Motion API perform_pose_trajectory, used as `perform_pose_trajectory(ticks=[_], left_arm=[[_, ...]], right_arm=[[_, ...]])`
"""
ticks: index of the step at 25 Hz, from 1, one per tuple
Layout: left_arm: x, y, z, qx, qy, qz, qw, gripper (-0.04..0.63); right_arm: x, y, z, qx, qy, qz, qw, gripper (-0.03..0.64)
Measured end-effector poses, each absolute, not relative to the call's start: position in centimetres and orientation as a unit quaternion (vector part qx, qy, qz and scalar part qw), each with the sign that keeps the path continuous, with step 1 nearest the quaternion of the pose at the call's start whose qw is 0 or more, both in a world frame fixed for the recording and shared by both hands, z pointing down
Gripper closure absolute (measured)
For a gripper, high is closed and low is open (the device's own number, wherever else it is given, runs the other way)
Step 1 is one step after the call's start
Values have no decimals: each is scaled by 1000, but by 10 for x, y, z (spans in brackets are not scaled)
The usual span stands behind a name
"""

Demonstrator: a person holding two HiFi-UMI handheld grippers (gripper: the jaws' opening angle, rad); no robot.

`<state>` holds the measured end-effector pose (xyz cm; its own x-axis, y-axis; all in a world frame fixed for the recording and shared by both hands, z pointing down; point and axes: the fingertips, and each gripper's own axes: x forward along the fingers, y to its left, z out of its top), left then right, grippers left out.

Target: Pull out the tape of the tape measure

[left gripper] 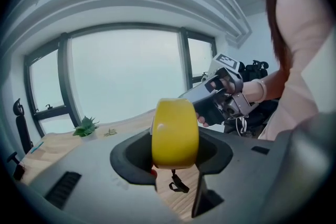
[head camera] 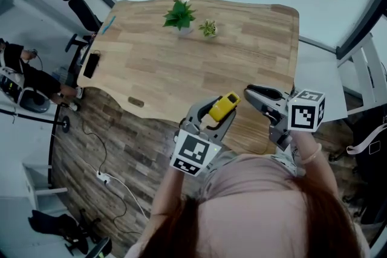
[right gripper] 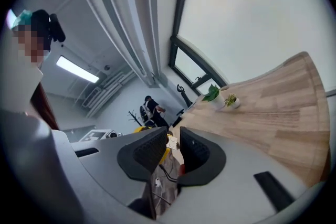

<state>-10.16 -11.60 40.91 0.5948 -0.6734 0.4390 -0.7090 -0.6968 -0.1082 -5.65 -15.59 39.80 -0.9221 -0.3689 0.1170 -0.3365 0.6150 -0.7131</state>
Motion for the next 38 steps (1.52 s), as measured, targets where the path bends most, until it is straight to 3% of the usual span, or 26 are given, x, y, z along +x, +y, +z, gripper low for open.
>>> perform_pose_trajectory(ticks=[24,38], left_arm=[[-83,-88,391,924,-315,216,10,425],[-84,-92,423,906,-301,297,24,426]], right_arm=[[-66,-117,396,71,720,-662,196,515],[-61,-125,426,-25,745,-645,168,517]])
